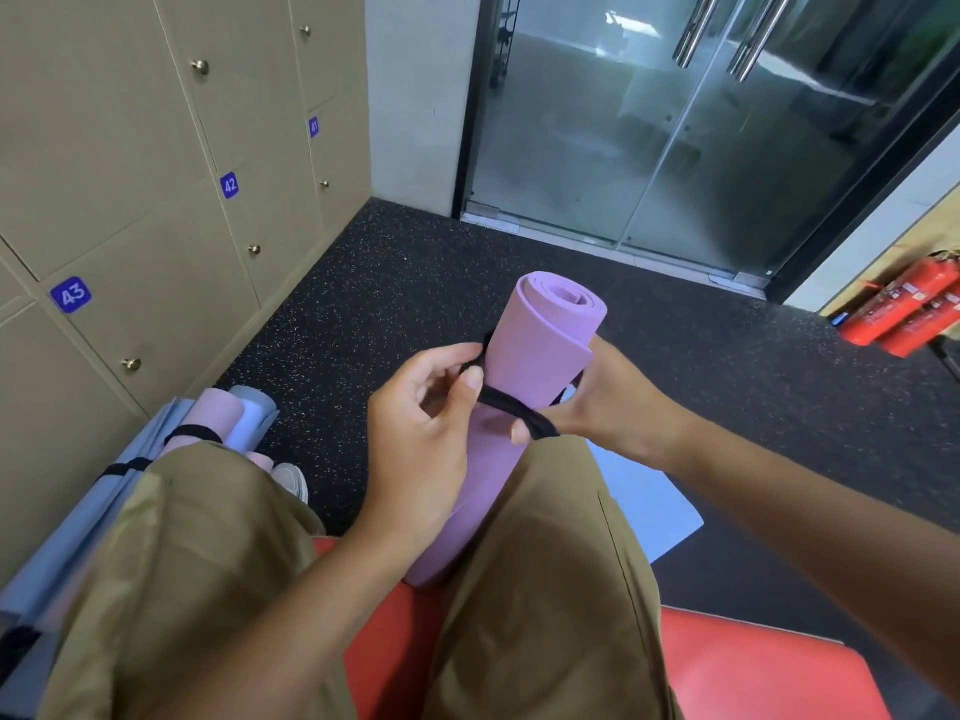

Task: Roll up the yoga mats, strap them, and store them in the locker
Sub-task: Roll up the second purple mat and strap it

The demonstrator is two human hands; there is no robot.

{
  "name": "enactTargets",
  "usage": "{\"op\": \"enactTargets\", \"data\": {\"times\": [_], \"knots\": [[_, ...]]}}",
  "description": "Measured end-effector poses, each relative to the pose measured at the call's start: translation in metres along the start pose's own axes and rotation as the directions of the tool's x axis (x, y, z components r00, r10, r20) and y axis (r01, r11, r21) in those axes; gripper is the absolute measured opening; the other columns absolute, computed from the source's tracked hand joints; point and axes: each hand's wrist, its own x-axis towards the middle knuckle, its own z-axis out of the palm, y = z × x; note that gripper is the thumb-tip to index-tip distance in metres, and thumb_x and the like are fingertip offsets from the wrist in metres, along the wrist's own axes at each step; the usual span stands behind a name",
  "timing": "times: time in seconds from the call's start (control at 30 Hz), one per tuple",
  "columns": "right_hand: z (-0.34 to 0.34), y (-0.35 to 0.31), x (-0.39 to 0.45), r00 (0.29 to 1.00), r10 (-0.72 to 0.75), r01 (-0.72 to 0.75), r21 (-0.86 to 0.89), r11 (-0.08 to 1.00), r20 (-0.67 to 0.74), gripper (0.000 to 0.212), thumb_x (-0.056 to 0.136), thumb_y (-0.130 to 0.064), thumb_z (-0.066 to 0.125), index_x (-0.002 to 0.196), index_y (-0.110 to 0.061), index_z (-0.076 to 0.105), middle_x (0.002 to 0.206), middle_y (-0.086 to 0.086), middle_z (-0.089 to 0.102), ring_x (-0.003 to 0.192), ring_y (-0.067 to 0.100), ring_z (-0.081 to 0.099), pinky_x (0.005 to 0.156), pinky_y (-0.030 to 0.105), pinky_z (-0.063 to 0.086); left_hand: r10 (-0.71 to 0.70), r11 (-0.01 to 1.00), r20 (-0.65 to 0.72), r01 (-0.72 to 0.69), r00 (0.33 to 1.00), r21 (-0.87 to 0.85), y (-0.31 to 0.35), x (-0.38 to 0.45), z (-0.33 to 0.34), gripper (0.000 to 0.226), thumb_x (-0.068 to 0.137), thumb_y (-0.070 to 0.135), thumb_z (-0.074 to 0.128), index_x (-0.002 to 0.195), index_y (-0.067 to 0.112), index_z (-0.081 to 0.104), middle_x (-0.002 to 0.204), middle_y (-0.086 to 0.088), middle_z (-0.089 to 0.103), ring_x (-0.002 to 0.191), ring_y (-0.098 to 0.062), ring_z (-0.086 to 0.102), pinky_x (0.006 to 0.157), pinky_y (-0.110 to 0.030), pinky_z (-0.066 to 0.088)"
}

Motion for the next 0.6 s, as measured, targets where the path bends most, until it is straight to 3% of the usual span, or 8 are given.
{"op": "enactTargets", "data": {"times": [0.1,0.23,0.33,0.47,0.6], "knots": [[0.005,0.009,-0.001,1.0,0.015,-0.015,-0.024,1.0,-0.016,0.055,0.068,-0.007,0.094,0.114,-0.013,0.065,0.098,-0.013,0.071,0.093,0.003,0.066,0.084,0.015,0.05,-0.028,1.0,-0.001,0.028,1.0,0.008,-0.013,-0.005,-0.002,0.027,0.097,0.003,0.065,0.104,0.028,0.073,0.098,0.007,0.077,0.096,-0.011,0.071,0.085,-0.02,0.051],[0.006,0.014,0.002,0.999,0.024,-0.025,-0.022,0.999,-0.028,0.054,0.073,-0.001,0.09,0.119,-0.01,0.063,0.105,0.003,0.072,0.097,0.013,0.069,0.084,0.022,0.054,-0.04,0.999,-0.01,0.04,0.999,0.003,-0.021,-0.005,-0.004,0.026,0.097,0.004,0.067,0.105,0.028,0.074,0.098,0.006,0.077,0.097,-0.012,0.071,0.086,-0.02,0.052],[0.006,0.017,0.002,0.998,0.063,-0.063,0.001,0.998,-0.014,0.068,0.07,-0.008,0.093,0.128,-0.017,0.06,0.114,-0.005,0.072,0.11,0.007,0.066,0.088,0.024,0.054,-0.058,0.998,-0.034,0.057,0.998,-0.01,-0.023,-0.002,-0.007,0.021,0.096,0.006,0.068,0.103,0.025,0.074,0.098,0.006,0.077,0.098,-0.012,0.072,0.086,-0.02,0.052],[0.007,0.022,-0.002,0.997,0.081,-0.081,0.007,0.997,-0.005,0.073,0.07,-0.02,0.095,0.133,-0.021,0.058,0.122,-0.007,0.069,0.123,0.012,0.06,0.097,0.042,0.057,-0.115,0.991,-0.002,0.115,0.993,-0.072,-0.028,-0.001,-0.014,0.013,0.094,0.008,0.072,0.102,0.018,0.072,0.096,0.003,0.076,0.094,-0.01,0.071,0.085,-0.025,0.054],[0.008,0.023,-0.001,0.997,0.07,-0.07,0.006,0.998,-0.022,0.069,0.073,-0.022,0.094,0.132,-0.021,0.059,0.124,-0.007,0.069,0.123,0.011,0.06,0.097,0.039,0.056,-0.077,0.996,0.076,0.08,0.994,-0.043,-0.026,0.003,-0.018,0.02,0.092,0.011,0.075,0.109,0.018,0.069,0.094,0.003,0.072,0.09,-0.008,0.067,0.084,-0.022,0.052]]}}
